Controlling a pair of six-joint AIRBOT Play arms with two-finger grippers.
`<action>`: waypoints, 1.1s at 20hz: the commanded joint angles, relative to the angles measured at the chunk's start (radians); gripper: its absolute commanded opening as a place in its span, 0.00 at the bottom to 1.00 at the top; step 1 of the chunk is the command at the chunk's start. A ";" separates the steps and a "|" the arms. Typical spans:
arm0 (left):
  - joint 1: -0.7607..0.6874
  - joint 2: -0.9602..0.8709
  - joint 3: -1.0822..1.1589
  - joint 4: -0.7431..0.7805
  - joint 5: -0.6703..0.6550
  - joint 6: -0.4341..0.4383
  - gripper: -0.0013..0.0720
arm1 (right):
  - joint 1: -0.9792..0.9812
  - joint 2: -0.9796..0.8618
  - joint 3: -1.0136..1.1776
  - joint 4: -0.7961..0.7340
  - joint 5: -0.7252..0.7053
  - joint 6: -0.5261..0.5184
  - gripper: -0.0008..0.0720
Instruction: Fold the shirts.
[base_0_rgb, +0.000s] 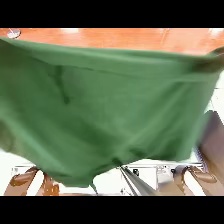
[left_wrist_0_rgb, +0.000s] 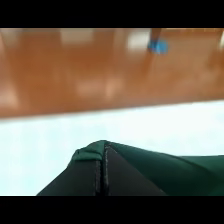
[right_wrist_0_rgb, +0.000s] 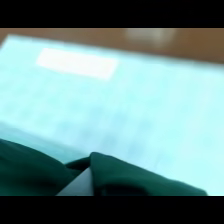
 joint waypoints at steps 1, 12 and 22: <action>-0.007 -0.099 -0.229 -0.007 0.172 -0.007 0.04 | 0.043 -0.185 -0.190 0.038 -0.146 -0.073 0.05; -0.026 -0.608 -0.264 -0.275 0.385 -0.007 0.05 | 0.145 -0.982 0.253 0.286 -0.452 0.097 0.09; 0.211 -0.616 -0.365 0.000 -0.201 0.000 0.98 | -0.186 -0.855 0.147 -0.012 0.226 -0.034 0.85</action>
